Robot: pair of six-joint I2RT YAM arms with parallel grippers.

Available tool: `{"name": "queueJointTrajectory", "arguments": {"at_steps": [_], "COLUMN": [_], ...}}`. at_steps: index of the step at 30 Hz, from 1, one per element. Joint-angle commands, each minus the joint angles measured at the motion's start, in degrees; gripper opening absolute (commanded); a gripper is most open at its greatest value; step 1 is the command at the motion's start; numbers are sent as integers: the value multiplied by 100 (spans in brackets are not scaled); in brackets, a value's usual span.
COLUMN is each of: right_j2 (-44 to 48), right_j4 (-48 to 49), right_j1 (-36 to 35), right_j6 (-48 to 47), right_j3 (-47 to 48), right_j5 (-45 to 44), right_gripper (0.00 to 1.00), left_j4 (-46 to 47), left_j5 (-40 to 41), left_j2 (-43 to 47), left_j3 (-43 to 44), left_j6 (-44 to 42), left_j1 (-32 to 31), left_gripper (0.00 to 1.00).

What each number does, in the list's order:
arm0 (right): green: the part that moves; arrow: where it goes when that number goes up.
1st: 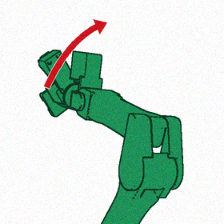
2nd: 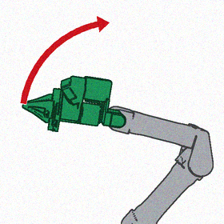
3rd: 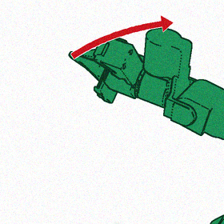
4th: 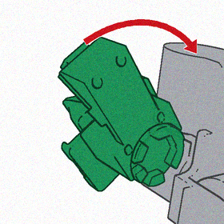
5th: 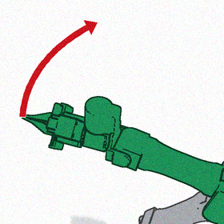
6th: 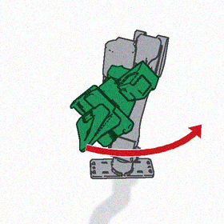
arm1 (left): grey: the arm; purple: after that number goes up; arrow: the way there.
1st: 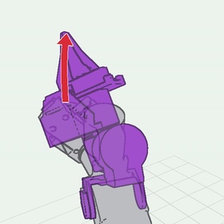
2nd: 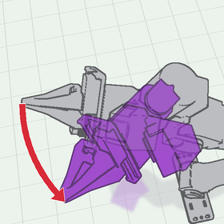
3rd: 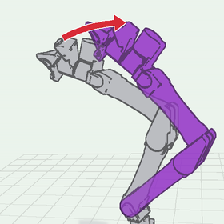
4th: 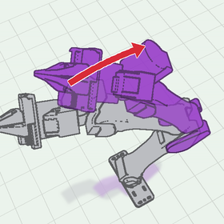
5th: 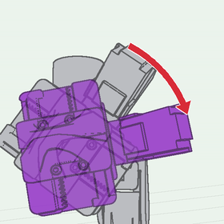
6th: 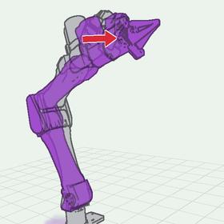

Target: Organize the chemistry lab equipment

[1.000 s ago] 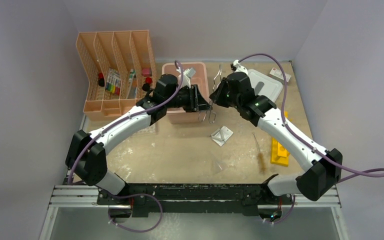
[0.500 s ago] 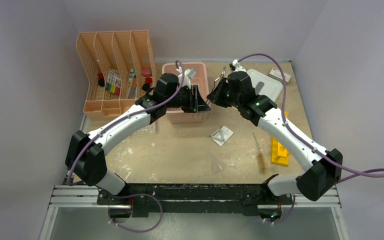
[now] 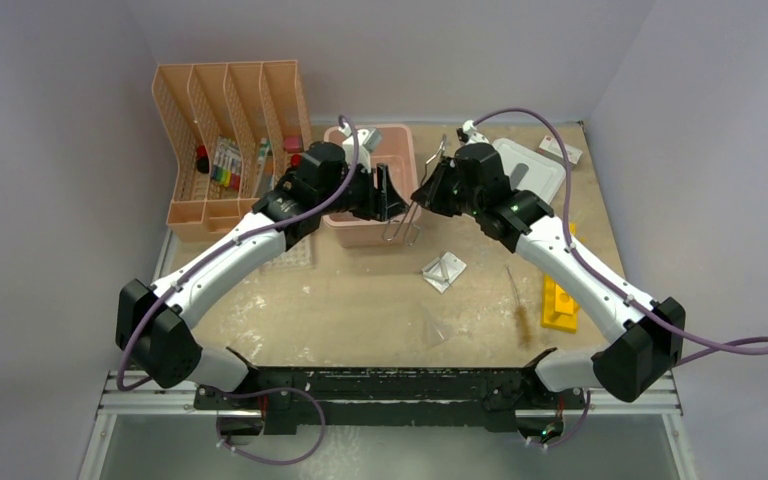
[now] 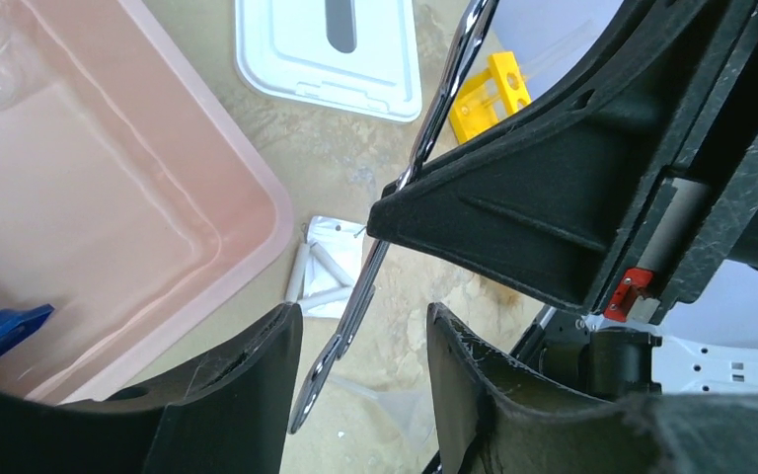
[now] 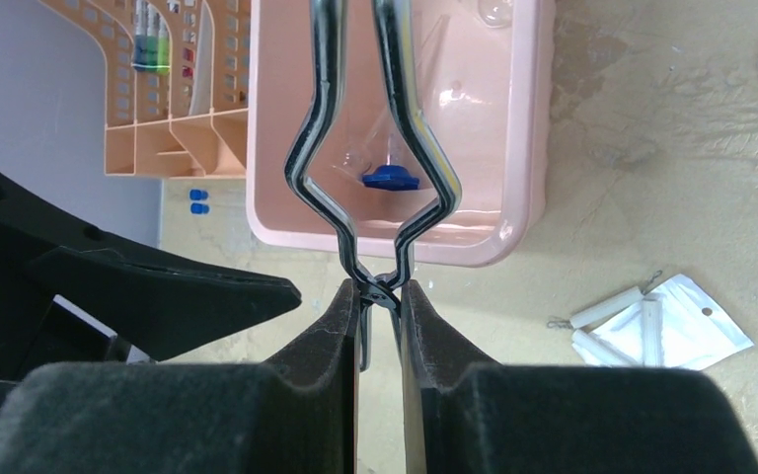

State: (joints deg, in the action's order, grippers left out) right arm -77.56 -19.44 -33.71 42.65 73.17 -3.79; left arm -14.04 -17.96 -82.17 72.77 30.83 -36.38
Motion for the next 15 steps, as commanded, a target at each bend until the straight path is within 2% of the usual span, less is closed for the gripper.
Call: {"name": "queueJointTrajectory", "arguments": {"at_steps": [1, 5, 8, 15], "right_j2": [112, 112, 86, 32], "right_j4": [330, 497, 594, 668], "right_j1": [-1, 5, 0, 2], "right_j6": [-29, -92, -142, -150], "right_j3": [339, 332, 319, 312], "right_j5": [366, 803, 1049, 1278], "right_gripper": [2, 2, 2, 3], "left_j4": [-28, -98, 30, 296], "left_j5": [-279, -392, -838, -814], "left_j2": [-57, -132, -119, 139], "left_j3": [206, 164, 124, -42], "left_j6": [-240, -250, -259, -282], "left_j1": [39, 48, 55, 66], "left_gripper": [48, 45, 40, 8]}}
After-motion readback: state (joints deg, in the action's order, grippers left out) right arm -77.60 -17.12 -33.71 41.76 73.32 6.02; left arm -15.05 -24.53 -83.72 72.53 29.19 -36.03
